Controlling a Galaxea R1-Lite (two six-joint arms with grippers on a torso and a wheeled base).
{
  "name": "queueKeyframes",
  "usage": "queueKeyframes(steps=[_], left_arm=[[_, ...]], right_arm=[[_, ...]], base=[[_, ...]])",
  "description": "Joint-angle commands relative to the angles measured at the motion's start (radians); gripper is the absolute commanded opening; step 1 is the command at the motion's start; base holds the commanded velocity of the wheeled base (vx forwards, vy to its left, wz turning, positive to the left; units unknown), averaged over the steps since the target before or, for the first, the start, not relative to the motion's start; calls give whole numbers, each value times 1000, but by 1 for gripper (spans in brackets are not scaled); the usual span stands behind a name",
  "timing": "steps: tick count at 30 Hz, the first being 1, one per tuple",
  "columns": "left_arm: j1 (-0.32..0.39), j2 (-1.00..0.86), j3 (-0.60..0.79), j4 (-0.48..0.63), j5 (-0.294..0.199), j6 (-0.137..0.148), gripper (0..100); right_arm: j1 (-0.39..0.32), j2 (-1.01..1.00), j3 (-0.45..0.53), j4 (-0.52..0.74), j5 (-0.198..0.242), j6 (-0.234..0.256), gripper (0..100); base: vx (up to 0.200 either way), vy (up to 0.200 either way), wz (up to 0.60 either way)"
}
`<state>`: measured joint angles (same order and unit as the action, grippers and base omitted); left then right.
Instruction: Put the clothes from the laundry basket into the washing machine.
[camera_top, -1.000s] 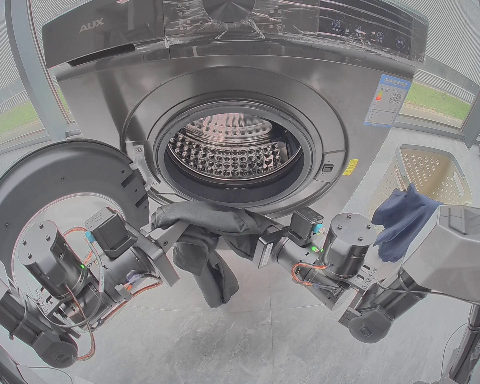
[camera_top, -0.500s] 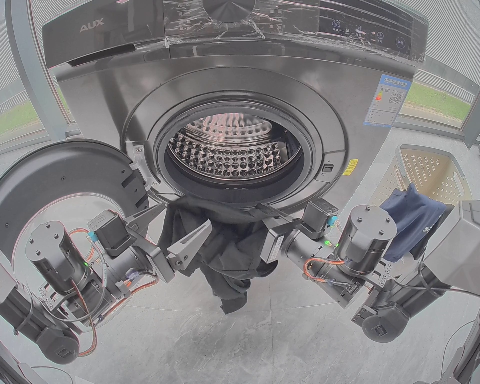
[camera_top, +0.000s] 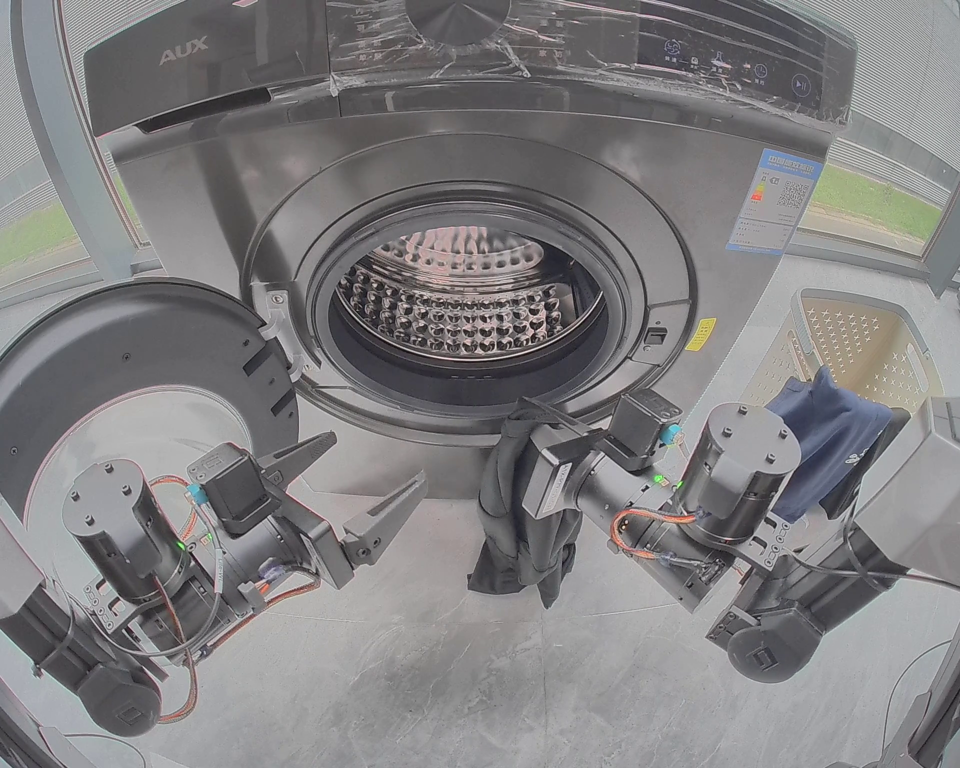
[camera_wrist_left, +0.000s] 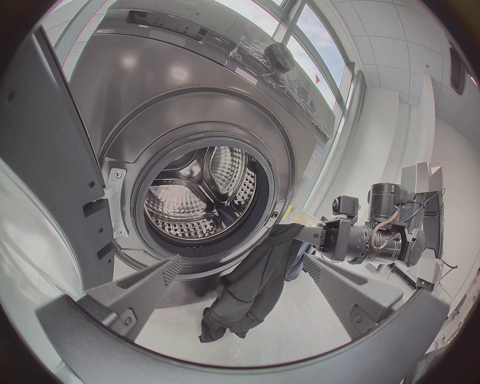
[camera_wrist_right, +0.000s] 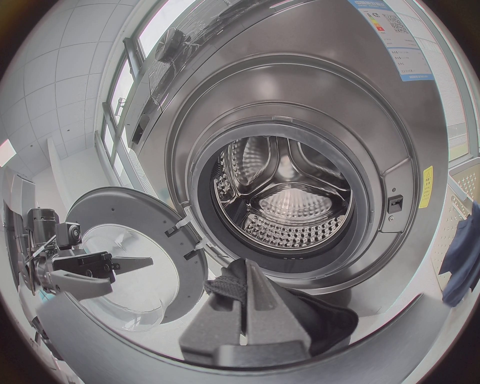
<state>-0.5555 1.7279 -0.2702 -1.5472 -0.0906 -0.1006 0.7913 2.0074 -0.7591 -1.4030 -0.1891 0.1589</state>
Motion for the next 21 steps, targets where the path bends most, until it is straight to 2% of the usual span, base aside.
queueKeyframes(steps=[1, 4, 7, 10, 12, 21], left_arm=[[-1, 24, 19, -1, -9, 2, 100], [-6, 39, 28, -1, -9, 4, 100], [-61, 56, 32, -1, -8, 2, 100], [-66, 88, 29, -1, -8, 1, 100], [-69, 137, 5, -1, -9, 12, 100], [-93, 248, -69, -2, -17, 12, 100]], right_arm=[[2, -3, 1, -1, 0, 1, 0], [8, -4, 3, -2, 0, 1, 0], [17, -15, 4, -5, -1, 1, 0], [17, -27, 4, 2, 0, 1, 0], [26, -29, 14, -4, -1, 1, 0], [42, -24, 12, -1, -1, 1, 0]], base=[[0, 0, 0], [0, 0, 0], [0, 0, 0], [0, 0, 0], [0, 0, 0], [0, 0, 0]])
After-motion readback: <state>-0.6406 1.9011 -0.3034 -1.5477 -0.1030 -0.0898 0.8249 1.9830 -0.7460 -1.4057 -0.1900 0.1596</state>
